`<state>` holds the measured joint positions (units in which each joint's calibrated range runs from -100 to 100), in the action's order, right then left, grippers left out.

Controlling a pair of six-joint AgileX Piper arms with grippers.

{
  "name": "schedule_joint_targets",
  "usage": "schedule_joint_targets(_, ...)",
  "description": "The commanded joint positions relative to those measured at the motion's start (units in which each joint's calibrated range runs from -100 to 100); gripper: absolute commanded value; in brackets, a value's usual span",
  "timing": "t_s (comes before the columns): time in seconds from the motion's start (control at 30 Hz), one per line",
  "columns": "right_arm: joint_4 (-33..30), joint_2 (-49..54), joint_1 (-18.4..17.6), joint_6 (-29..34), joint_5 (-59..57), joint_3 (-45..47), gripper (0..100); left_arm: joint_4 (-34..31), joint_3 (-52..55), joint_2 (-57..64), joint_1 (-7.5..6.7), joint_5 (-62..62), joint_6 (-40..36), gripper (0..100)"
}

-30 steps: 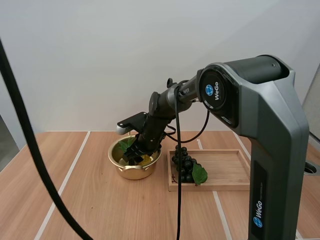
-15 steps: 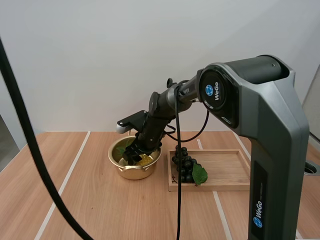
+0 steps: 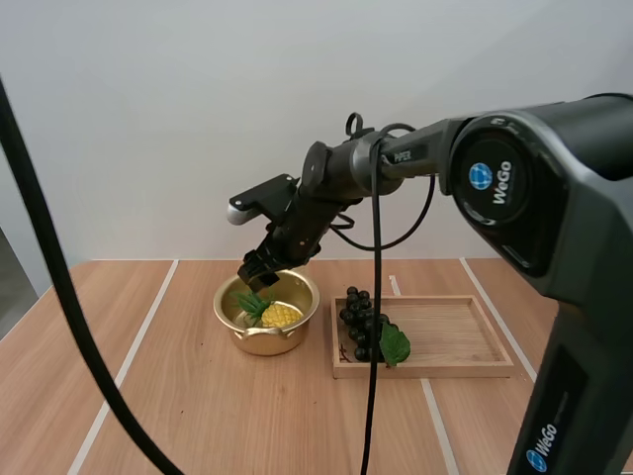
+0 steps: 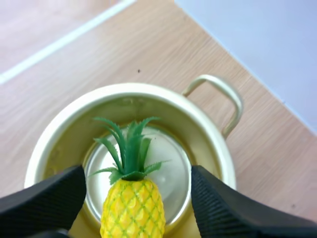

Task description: Open the pot, put the pineapple inside, and close it

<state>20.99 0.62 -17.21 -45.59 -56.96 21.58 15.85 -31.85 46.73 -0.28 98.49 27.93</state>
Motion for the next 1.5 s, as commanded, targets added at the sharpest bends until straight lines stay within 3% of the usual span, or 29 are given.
schedule_joint_targets(0.0, -0.4, 5.1, 0.0, -0.3, -0.2, -0.3, 100, -0.2, -0.3, -0.2, 0.02, -1.2, -0.6, 0)
schedule_joint_targets(0.3, -6.4, 21.3, 2.0, 2.1, -5.4, -0.3, 100, -0.2, -0.3, -1.1, 0.02, -1.2, -0.6, 0)
schedule_joint_targets(0.63, -7.7, 36.6, 13.7, 4.8, -7.7, -0.3, 100, -0.2, -0.3, -3.2, 0.02, -1.2, -3.0, 0)
schedule_joint_targets(0.7, -7.7, 39.8, 15.4, 5.1, -7.9, -0.3, 85, -0.2, -0.3, -3.7, 0.02, -1.2, -3.8, 0)
schedule_joint_targets(0.87, -8.2, 47.2, 18.8, 10.3, -7.9, -0.3, 5, 0.3, -0.1, -5.1, 0.02, -1.2, -4.3, 0)
schedule_joint_targets(0.9, -8.8, 48.7, 19.4, 11.7, -7.9, -0.3, 0, 0.6, -0.1, -5.4, 0.02, -1.2, -4.6, 0)
schedule_joint_targets(1.1, -14.8, 54.6, 22.2, 19.4, -8.9, -0.3, 0, 5.1, -0.1, -8.5, 0.02, -0.2, -5.7, 0)
schedule_joint_targets(1.3, -20.5, 55.9, 22.7, 21.0, -9.1, 1.4, 0, 9.6, -0.1, -13.1, 0.02, 1.5, -6.6, 0)
schedule_joint_targets(1.47, -21.0, 55.9, 22.7, 23.1, -8.5, 4.8, 0, 9.7, -0.1, -18.5, 0.02, 1.5, -6.9, 0)
